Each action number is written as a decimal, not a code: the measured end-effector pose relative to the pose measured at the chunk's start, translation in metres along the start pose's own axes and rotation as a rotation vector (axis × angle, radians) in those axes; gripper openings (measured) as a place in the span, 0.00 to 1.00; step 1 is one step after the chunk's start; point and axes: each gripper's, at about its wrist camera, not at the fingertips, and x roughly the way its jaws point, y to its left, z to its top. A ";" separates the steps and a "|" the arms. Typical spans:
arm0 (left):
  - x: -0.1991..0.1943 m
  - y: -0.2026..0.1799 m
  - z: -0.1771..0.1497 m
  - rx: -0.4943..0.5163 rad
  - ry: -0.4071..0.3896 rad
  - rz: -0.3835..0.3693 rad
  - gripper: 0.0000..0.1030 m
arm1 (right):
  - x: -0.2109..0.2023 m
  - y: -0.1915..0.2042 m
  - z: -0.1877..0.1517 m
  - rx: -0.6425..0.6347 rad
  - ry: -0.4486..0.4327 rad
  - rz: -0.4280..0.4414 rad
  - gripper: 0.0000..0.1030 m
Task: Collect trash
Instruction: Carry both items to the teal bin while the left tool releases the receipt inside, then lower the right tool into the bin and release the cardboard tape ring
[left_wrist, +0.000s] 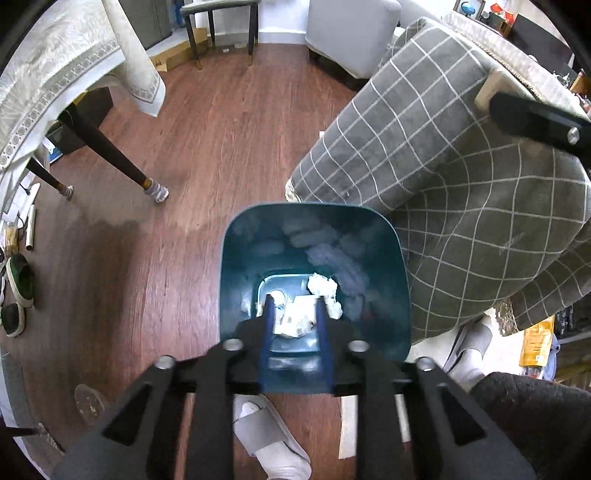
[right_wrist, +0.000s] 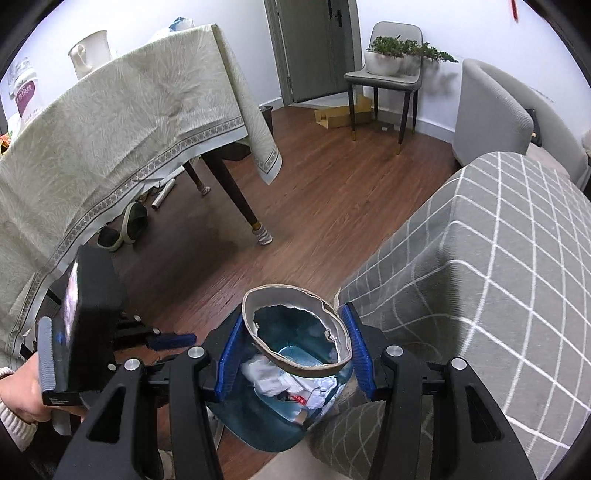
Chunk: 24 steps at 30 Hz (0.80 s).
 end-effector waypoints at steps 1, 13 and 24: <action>-0.004 0.002 0.001 -0.003 -0.018 0.001 0.41 | 0.003 0.001 0.000 -0.001 0.007 0.002 0.51; -0.056 0.012 0.015 -0.058 -0.230 -0.003 0.66 | 0.042 0.003 -0.020 0.015 0.119 0.002 0.51; -0.117 0.013 0.029 -0.102 -0.481 -0.051 0.72 | 0.087 0.015 -0.045 0.010 0.236 0.009 0.51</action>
